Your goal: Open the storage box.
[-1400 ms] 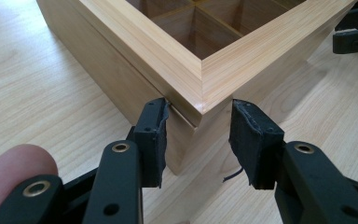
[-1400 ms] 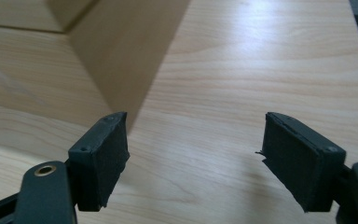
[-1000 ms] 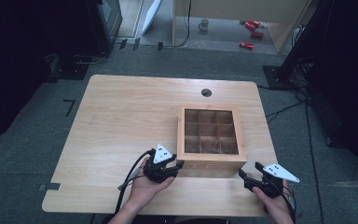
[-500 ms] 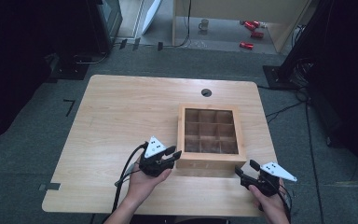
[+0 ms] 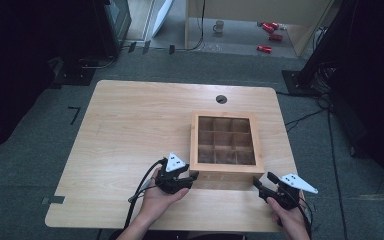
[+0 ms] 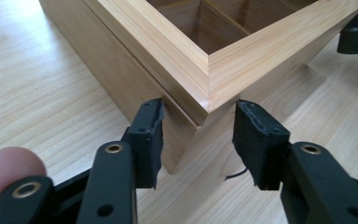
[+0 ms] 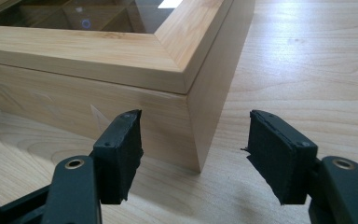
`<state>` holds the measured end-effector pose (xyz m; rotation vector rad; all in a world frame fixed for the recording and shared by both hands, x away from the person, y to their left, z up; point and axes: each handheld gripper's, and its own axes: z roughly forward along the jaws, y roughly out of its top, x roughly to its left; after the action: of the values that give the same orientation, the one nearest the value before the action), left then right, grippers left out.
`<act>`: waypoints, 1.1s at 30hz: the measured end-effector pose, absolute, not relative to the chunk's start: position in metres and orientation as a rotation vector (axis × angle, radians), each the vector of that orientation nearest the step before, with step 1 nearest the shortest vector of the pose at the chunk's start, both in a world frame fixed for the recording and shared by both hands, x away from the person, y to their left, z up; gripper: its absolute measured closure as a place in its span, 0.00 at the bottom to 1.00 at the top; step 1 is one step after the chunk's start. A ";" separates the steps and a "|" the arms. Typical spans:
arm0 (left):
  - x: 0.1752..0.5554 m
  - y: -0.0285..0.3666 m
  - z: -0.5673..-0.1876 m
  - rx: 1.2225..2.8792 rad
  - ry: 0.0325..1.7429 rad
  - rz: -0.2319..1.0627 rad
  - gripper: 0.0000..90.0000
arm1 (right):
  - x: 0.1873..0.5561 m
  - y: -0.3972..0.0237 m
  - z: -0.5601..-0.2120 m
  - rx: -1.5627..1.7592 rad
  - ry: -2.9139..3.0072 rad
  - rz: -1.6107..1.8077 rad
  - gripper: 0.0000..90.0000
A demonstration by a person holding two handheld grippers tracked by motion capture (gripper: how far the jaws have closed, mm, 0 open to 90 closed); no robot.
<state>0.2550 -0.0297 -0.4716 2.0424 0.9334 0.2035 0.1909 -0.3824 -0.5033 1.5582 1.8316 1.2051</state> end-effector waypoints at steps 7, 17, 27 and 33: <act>0.254 -0.027 -0.471 2.044 0.916 0.214 0.64 | 0.192 -0.384 -0.506 1.565 1.831 1.190 0.40; 0.254 -0.026 -0.465 2.037 0.859 0.238 0.64 | 0.189 -0.383 -0.502 1.531 1.802 1.249 0.40; 0.257 -0.026 -0.461 2.023 0.860 0.234 0.64 | 0.189 -0.380 -0.492 1.482 1.749 1.325 0.45; 0.258 -0.025 -0.460 2.019 0.857 0.231 0.64 | 0.193 -0.378 -0.489 1.495 1.733 1.324 0.46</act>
<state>0.2575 -0.0252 -0.4596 2.0188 0.8571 0.2314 0.1928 -0.3781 -0.4892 1.4949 1.7333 1.3235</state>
